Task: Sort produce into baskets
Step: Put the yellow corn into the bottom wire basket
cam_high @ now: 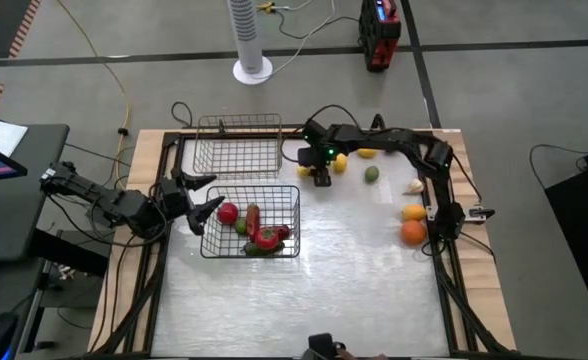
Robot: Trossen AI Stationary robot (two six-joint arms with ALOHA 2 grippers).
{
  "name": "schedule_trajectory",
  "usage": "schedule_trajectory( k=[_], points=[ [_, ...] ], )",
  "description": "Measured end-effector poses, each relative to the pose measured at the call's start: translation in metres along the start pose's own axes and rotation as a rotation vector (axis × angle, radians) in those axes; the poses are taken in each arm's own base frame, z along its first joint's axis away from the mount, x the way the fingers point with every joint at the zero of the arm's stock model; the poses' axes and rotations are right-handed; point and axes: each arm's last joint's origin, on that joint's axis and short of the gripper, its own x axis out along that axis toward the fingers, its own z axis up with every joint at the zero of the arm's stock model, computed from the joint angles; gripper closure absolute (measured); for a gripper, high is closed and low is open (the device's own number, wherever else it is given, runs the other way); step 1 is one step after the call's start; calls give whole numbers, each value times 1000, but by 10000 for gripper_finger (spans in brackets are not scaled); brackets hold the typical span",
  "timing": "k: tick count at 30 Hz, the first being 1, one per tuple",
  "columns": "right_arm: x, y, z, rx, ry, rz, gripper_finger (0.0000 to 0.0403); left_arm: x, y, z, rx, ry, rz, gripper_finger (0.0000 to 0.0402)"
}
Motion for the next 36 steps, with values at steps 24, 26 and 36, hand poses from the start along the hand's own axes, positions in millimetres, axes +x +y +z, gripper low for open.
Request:
schedule_trajectory(
  k=[24, 26, 36],
  points=[
    [-147, 109, 75, 26, -370, -101, 190, 0, 0, 3, -57, -26, -7, 97],
    [-143, 125, 88, 17, -441, -52, 190, 0, 0, 3, -61, -26, -7, 97],
    [-104, 182, 128, -31, -628, 49, 187, 0, 0, 3, -81, -26, -7, 97]
  ],
)
